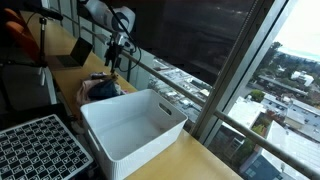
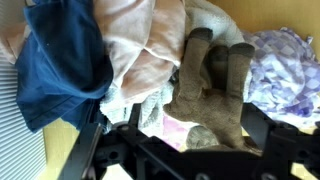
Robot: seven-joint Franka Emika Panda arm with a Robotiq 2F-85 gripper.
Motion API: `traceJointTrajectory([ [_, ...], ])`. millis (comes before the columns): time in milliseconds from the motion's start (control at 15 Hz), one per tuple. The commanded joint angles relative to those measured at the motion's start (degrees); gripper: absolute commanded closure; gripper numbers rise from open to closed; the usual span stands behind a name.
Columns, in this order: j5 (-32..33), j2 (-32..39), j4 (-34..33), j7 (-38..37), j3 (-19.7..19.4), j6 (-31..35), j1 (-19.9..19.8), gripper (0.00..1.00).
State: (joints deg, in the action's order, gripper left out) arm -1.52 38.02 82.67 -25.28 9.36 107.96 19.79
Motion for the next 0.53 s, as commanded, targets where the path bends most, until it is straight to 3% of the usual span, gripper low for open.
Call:
traceJointTrajectory([
  [0,1.04,-0.59,-0.35,-0.84,-1.64,0.52,1.62,0.0],
  [467,6.38,-5.11,7.41,-1.46,-3.8,1.21,1.97,0.0],
])
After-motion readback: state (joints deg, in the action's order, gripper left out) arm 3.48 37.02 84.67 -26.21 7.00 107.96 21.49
